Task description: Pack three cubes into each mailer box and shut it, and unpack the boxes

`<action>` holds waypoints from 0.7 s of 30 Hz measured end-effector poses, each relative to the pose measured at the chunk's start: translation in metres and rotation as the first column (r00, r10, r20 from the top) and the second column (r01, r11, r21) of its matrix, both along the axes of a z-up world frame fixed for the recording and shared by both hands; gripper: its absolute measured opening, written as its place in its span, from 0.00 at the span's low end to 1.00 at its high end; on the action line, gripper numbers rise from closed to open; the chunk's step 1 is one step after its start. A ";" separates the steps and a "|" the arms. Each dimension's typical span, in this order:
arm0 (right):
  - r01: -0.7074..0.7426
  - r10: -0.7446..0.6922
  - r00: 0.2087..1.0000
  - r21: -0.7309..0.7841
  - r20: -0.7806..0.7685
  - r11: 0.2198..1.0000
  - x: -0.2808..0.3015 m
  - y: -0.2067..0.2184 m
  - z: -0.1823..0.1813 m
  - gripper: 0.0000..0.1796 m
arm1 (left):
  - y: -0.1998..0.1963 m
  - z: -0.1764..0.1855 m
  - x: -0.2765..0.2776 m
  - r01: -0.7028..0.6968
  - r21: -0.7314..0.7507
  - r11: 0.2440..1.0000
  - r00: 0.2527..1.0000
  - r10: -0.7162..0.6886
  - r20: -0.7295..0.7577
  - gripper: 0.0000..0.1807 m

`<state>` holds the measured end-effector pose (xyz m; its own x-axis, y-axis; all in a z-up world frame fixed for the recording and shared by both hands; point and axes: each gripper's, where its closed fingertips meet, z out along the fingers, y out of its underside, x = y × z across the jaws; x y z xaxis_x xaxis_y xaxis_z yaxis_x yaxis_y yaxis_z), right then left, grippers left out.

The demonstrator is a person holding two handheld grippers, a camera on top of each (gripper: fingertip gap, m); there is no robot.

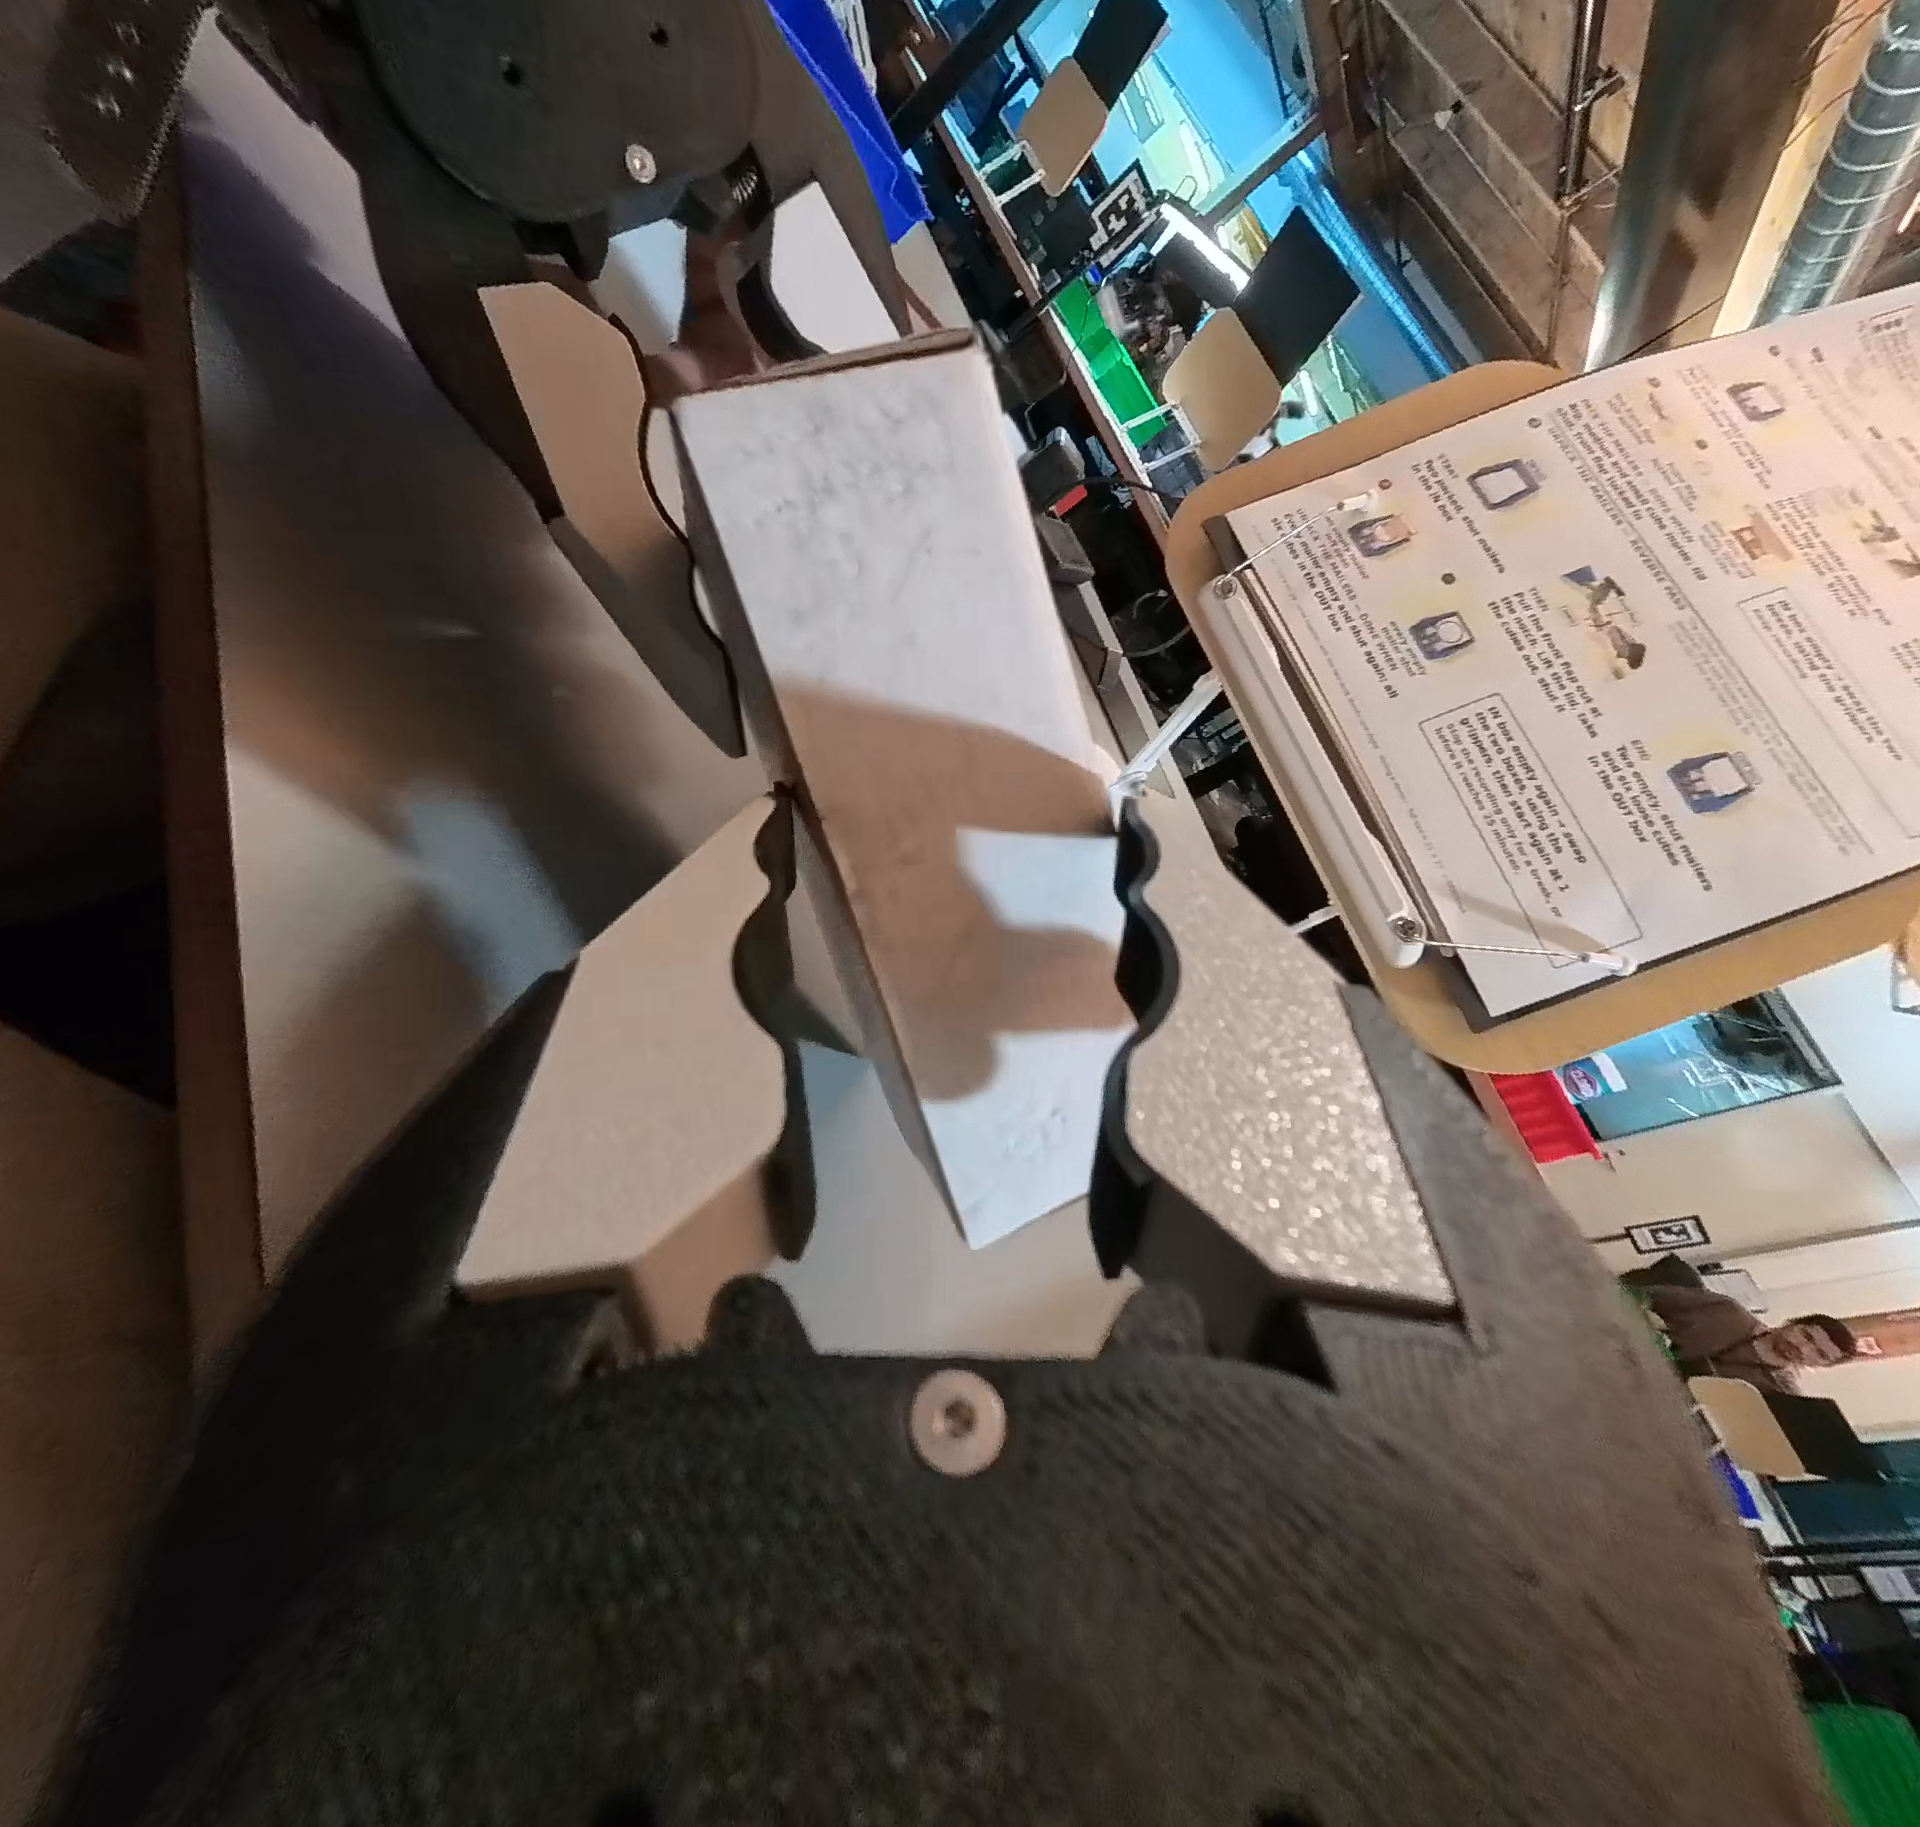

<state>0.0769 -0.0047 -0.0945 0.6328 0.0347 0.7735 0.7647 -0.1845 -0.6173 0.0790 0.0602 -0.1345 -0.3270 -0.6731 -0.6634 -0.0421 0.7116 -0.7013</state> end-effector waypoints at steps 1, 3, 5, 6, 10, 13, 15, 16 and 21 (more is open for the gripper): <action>0.000 0.000 1.000 0.008 0.000 1.000 0.000 0.000 0.002 0.33 | 0.001 0.000 0.000 -0.005 -0.009 1.000 1.000 0.004 -0.002 0.42; -0.005 0.005 1.000 0.021 0.001 1.000 -0.002 -0.001 0.005 0.30 | 0.004 0.001 0.001 -0.012 -0.029 1.000 1.000 0.012 -0.007 0.42; -0.013 0.013 1.000 0.045 0.014 0.999 -0.005 -0.001 0.009 0.28 | 0.006 0.002 0.001 -0.021 -0.039 0.999 1.000 0.021 -0.006 0.41; -0.017 0.016 1.000 0.058 0.020 0.998 -0.007 -0.002 0.012 0.28 | 0.008 0.002 0.001 -0.025 -0.042 0.999 1.000 0.025 -0.006 0.41; -0.025 0.022 0.999 0.073 0.033 0.997 -0.012 -0.002 0.015 0.27 | 0.009 0.002 0.001 -0.027 -0.045 0.999 1.000 0.027 -0.008 0.41; -0.027 0.023 0.998 0.082 0.055 0.996 -0.013 -0.003 0.017 0.27 | 0.009 0.001 0.001 -0.027 -0.043 0.999 1.000 0.027 -0.010 0.41; -0.032 0.026 0.998 0.092 0.063 0.995 -0.014 -0.004 0.019 0.27 | 0.009 0.001 0.001 -0.029 -0.045 0.999 1.000 0.028 -0.014 0.41; -0.036 0.030 0.998 0.100 0.063 0.994 -0.015 -0.005 0.021 0.26 | 0.009 0.000 0.001 -0.030 -0.044 0.999 0.999 0.029 -0.016 0.41; -0.035 0.028 0.997 0.100 0.076 0.994 -0.016 -0.005 0.020 0.26 | 0.009 -0.001 0.001 -0.032 -0.033 0.999 0.999 0.031 -0.017 0.40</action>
